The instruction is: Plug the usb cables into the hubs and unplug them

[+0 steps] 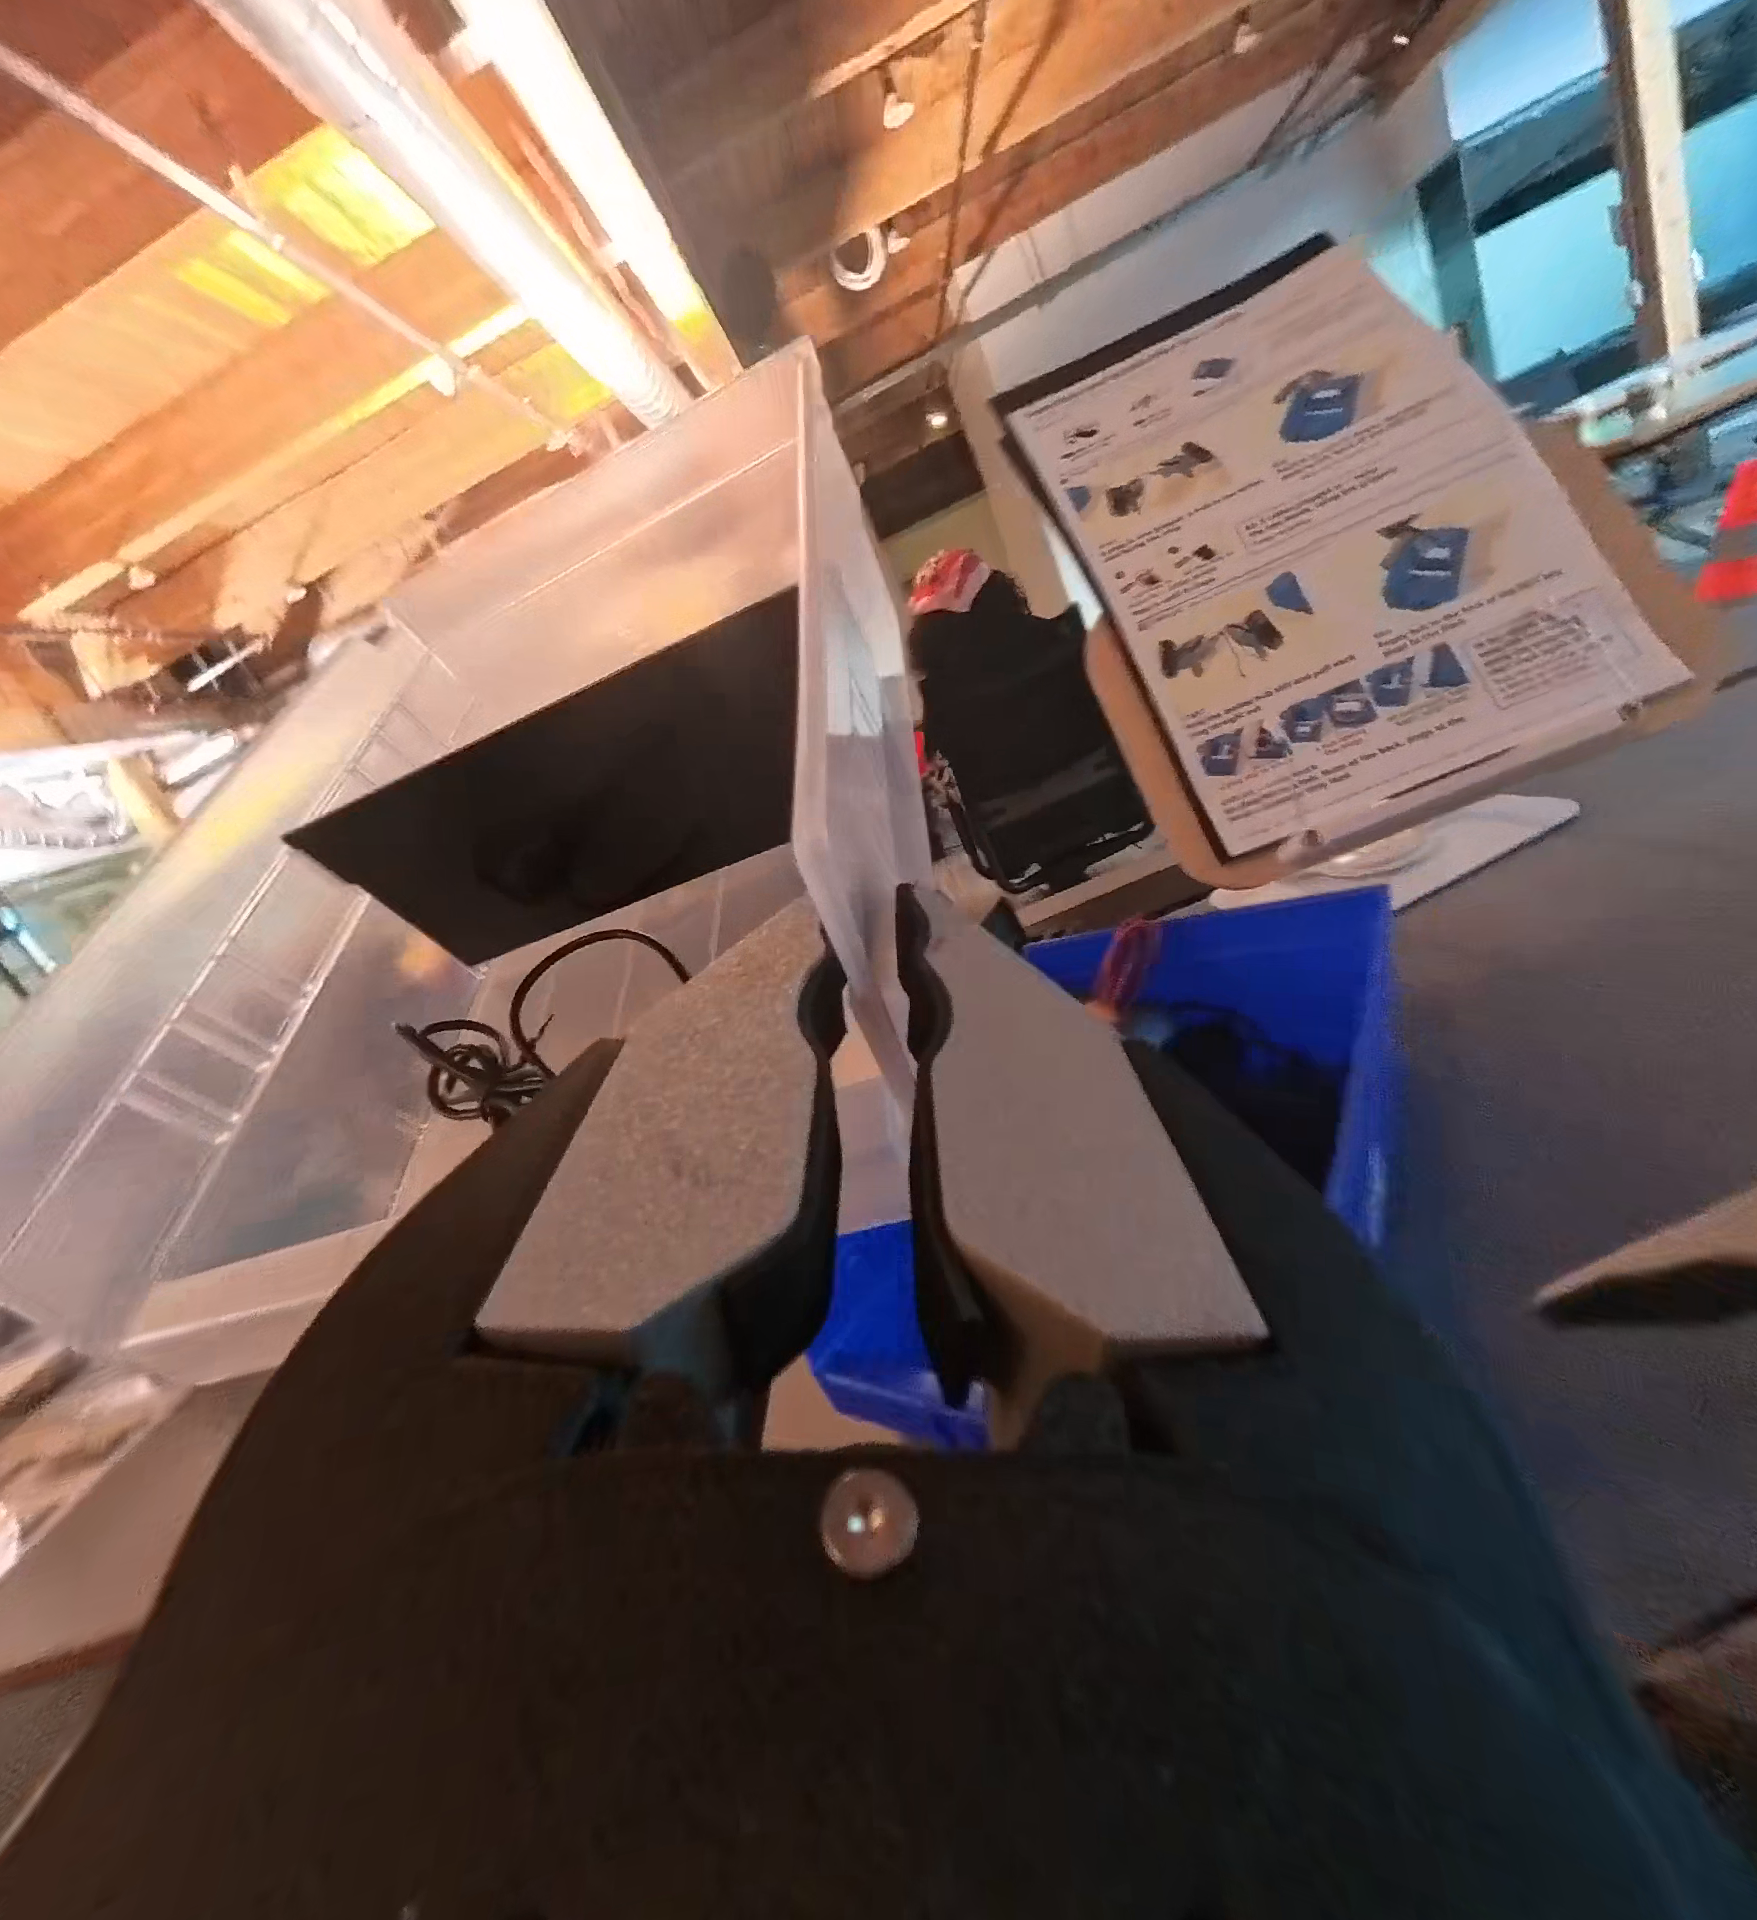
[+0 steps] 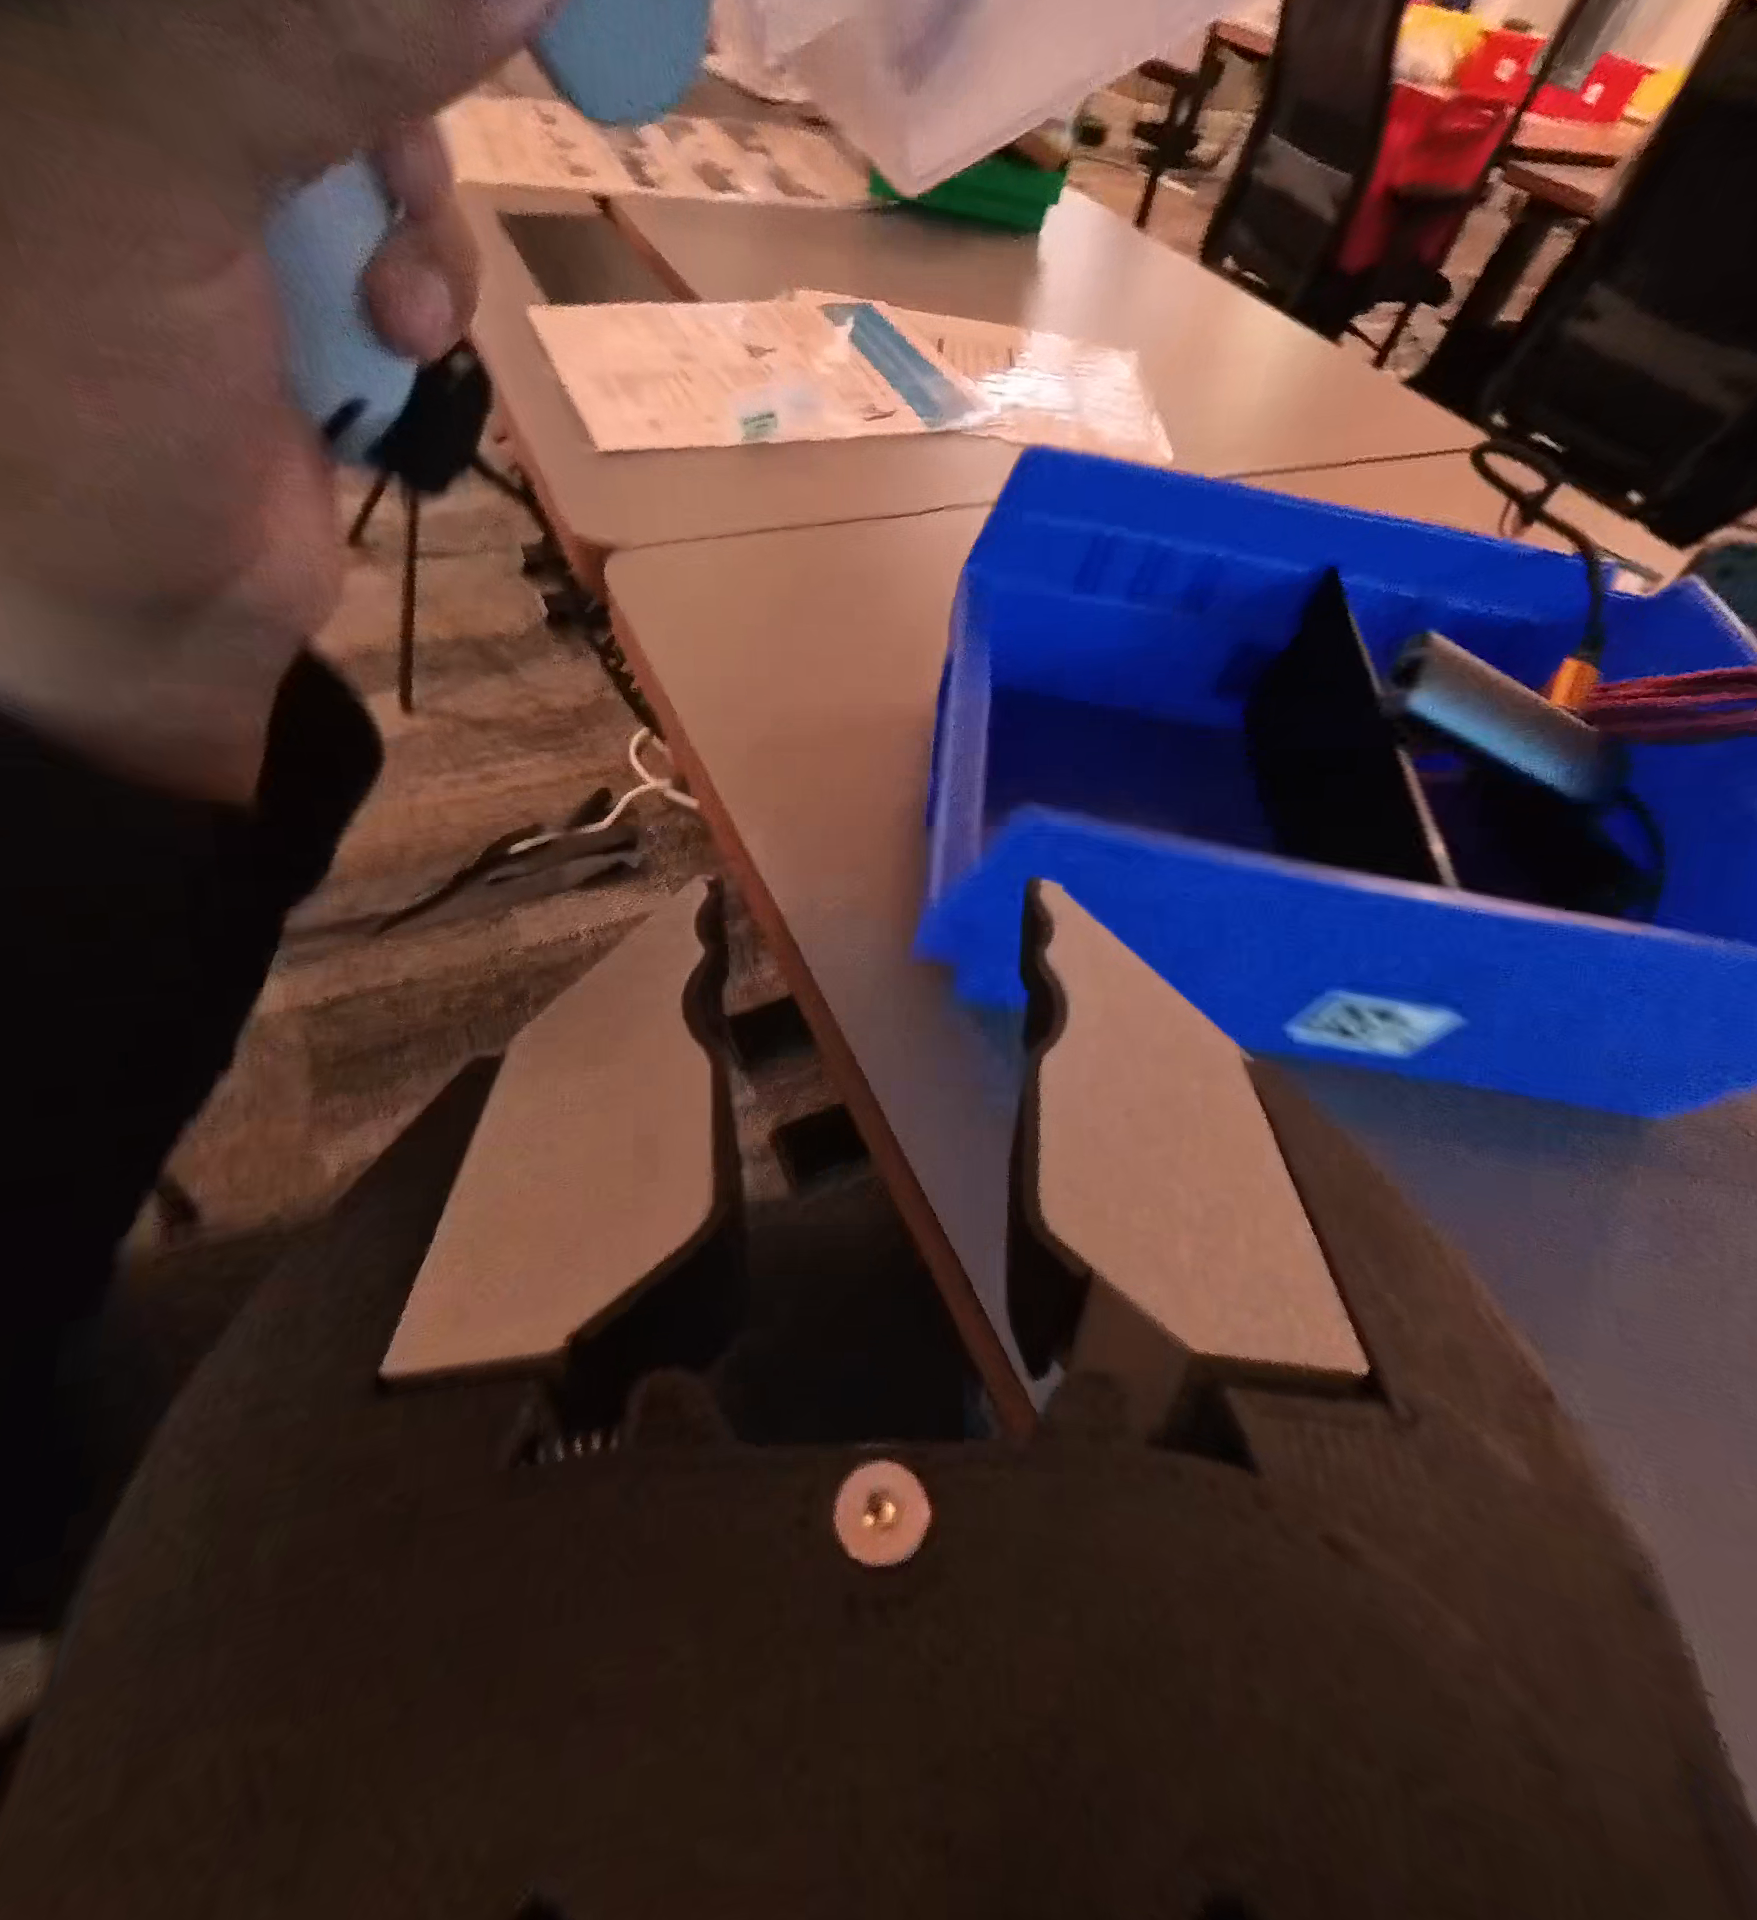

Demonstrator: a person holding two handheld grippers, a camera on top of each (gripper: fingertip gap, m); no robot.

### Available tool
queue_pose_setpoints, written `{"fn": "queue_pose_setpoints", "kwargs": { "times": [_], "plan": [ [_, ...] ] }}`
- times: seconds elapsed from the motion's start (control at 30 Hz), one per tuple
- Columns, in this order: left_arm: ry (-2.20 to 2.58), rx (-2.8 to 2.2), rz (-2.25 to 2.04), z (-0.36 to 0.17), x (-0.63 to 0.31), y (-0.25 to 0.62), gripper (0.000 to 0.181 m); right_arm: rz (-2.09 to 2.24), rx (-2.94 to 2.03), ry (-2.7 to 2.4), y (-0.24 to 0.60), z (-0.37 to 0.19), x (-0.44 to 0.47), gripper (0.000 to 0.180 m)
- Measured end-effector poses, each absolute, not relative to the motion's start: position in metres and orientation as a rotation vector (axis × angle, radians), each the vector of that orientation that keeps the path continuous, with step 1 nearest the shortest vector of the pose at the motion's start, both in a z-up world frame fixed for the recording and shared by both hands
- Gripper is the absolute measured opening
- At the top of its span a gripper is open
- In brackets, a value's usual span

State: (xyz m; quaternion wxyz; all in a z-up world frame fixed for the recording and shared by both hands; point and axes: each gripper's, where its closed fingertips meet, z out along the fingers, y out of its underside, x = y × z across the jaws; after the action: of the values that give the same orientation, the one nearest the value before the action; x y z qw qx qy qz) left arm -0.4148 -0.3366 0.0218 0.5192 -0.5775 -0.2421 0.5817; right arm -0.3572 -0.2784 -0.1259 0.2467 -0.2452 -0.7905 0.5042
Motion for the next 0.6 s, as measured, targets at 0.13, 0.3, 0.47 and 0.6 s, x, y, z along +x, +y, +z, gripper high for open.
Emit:
{"fn": "queue_pose_setpoints", "kwargs": {
  "times": [0.13,0.3,0.47,0.6],
  "plan": [
    [-0.384,-1.477,1.275,0.02,-0.39,-0.263,0.003,1.268,-0.676,-2.151,-0.178,-0.118,-0.34,0.053],
    [-0.124,-1.602,1.023,-0.02,-0.352,-0.138,0.005,1.182,-0.886,-2.03,-0.05,-0.098,-0.328,0.055],
    [-0.035,-1.767,0.81,-0.088,-0.325,-0.041,0.007,1.043,-0.989,-1.999,0.031,-0.086,-0.315,0.059],
    [-0.069,-1.832,0.733,-0.127,-0.328,0.009,0.006,0.972,-1.045,-1.878,0.08,-0.069,-0.314,0.056]
  ]
}}
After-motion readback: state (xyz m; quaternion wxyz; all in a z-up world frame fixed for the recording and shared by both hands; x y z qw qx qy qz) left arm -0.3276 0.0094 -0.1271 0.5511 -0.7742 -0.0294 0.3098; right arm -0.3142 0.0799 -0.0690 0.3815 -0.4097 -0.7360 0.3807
